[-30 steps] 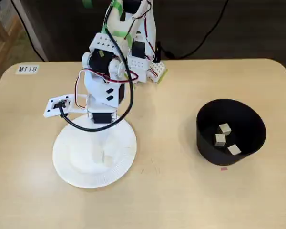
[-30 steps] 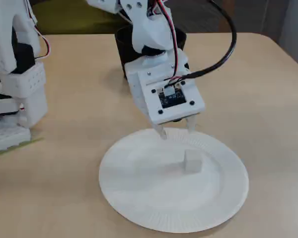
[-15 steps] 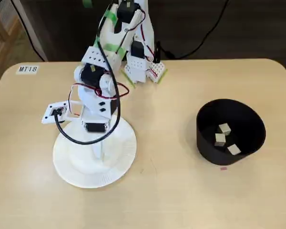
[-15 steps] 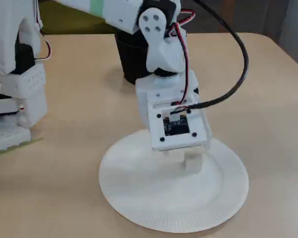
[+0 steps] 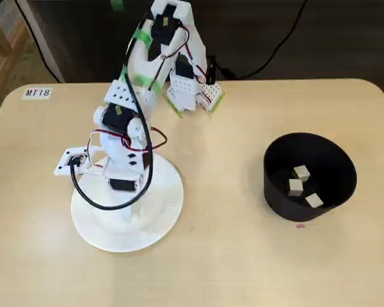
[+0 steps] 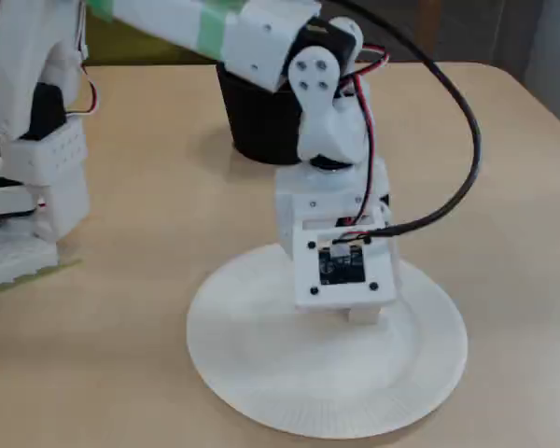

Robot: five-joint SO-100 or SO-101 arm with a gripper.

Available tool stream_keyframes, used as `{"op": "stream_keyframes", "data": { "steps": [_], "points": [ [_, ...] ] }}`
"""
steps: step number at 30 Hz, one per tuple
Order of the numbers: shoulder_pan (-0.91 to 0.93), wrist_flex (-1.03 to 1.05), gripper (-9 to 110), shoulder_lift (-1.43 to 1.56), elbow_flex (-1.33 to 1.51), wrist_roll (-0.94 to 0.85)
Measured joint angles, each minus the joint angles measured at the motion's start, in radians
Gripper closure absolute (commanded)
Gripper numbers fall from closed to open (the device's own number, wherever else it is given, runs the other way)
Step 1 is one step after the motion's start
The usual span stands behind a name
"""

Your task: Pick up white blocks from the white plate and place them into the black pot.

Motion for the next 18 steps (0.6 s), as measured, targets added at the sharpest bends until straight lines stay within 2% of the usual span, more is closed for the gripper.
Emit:
{"op": "stream_keyframes", "data": {
  "steps": [2, 5, 18],
  "points": [
    [-0.005, 0.0, 86, -0.023, -0.017, 0.011],
    [-0.009, 0.0, 104, -0.054, -0.044, 0.035],
    [-0.003, -0.002, 104, -0.044, -0.089, 0.087]
  ]
}}
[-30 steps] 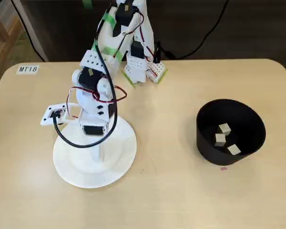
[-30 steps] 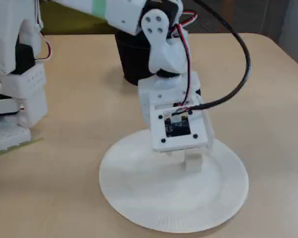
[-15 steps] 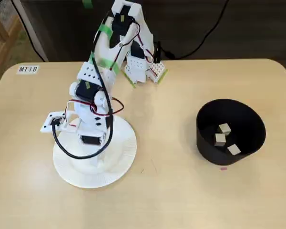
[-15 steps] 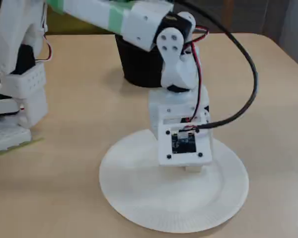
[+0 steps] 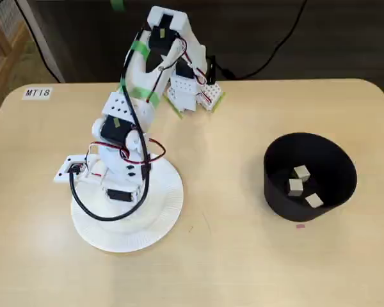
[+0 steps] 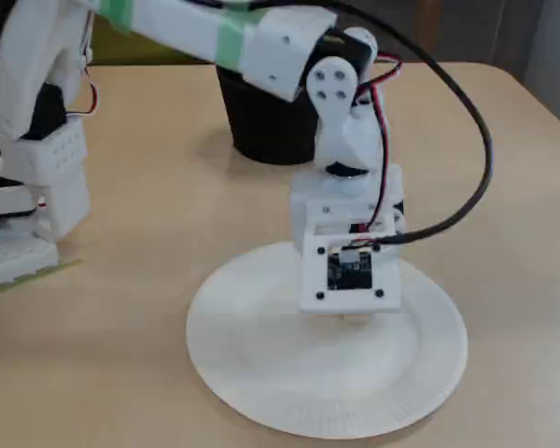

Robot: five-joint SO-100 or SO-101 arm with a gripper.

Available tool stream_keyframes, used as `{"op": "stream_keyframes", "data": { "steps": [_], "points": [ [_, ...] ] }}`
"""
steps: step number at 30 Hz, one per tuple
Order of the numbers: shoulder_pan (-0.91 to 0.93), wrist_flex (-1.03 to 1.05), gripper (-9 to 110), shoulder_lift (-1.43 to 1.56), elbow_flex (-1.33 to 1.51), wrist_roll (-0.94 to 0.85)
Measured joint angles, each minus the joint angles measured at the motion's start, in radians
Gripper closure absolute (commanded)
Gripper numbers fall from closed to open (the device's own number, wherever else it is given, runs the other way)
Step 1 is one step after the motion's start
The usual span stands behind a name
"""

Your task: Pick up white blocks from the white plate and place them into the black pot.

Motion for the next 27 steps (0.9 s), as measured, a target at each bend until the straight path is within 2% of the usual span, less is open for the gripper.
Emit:
{"op": "stream_keyframes", "data": {
  "steps": [7, 15, 20, 27],
  "points": [
    [0.037, -0.183, 104, 0.291, 0.0, 0.026],
    [-0.066, -0.325, 104, 0.627, 0.0, 0.087],
    [-0.273, -0.359, 104, 0.805, 0.078, 0.089],
    [-0.658, -0.489, 104, 1.083, 0.437, 0.12]
  ]
}}
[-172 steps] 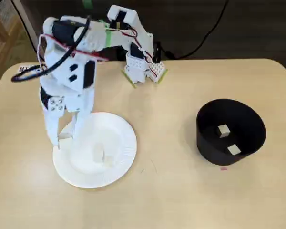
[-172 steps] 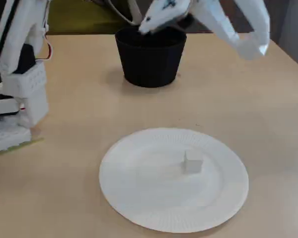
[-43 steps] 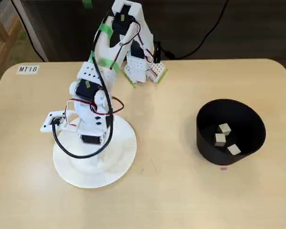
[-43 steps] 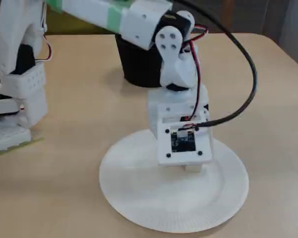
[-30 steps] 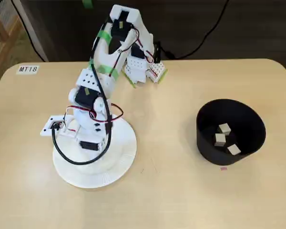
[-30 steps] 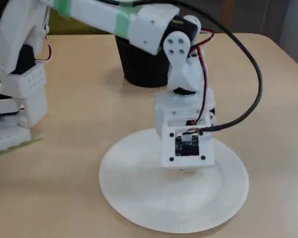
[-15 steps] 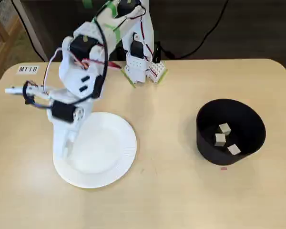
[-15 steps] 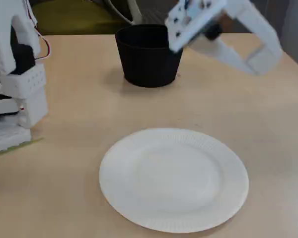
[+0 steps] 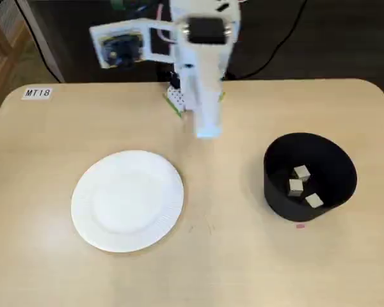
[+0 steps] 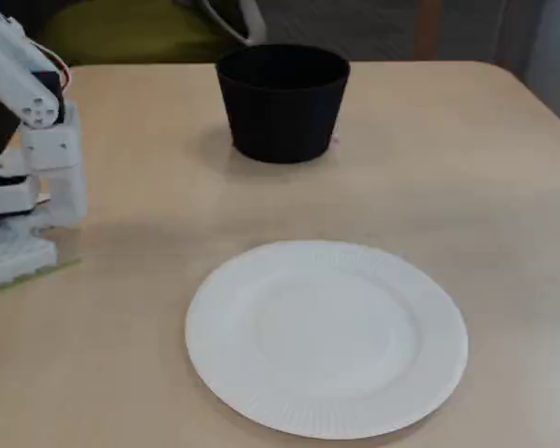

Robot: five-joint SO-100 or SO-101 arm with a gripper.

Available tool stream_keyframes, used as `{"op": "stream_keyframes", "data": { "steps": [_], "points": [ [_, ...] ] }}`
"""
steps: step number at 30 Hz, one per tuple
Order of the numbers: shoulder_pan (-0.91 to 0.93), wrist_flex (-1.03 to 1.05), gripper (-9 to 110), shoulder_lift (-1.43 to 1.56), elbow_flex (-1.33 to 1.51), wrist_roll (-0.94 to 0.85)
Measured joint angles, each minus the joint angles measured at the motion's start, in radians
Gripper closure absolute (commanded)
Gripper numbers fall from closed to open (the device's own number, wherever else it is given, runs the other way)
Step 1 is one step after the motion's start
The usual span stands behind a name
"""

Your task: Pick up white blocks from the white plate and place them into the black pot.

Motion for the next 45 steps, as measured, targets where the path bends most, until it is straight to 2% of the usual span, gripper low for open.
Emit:
{"op": "stream_keyframes", "data": {
  "steps": [7, 12, 26, 27, 32, 34, 37, 39, 40, 45],
  "points": [
    [-0.278, -0.055, 104, 0.109, 0.348, -0.064],
    [-0.403, -0.089, 104, 0.066, 0.451, -0.124],
    [-0.453, -0.098, 104, -0.163, 0.454, -0.17],
    [-0.453, -0.098, 103, -0.173, 0.446, -0.17],
    [-0.449, -0.077, 78, -0.183, 0.423, -0.189],
    [-0.443, -0.057, 75, -0.183, 0.419, -0.212],
    [-0.422, -0.026, 83, -0.183, 0.391, -0.233],
    [-0.407, -0.021, 100, -0.183, 0.376, -0.235],
    [-0.397, -0.021, 104, -0.183, 0.37, -0.23],
    [-0.333, 0.072, 104, -0.183, 0.264, -0.204]
  ]
}}
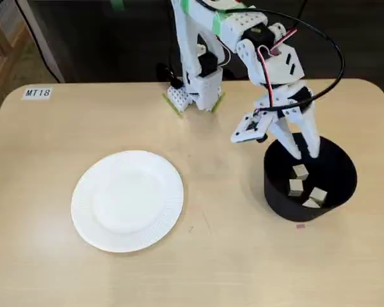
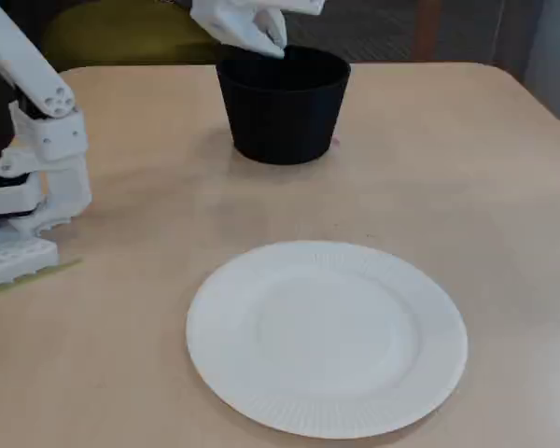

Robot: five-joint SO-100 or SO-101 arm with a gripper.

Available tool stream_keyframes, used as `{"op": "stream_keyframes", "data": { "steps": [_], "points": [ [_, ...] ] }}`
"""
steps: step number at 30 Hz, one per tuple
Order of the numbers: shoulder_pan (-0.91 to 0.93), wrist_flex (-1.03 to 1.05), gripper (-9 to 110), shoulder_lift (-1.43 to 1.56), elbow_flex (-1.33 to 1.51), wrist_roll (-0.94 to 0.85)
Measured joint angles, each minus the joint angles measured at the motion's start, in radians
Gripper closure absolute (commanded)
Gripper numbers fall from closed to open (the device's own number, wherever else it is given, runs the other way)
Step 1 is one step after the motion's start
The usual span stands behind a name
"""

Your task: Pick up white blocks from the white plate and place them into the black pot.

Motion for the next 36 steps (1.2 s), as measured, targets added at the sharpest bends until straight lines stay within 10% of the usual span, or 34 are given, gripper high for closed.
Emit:
{"op": "stream_keyframes", "data": {
  "steps": [16, 36],
  "points": [
    [0.609, 0.749, 104, 0.36, -0.506, 0.141],
    [0.64, 0.4, 104, 1.029, 0.601, 0.175]
  ]
}}
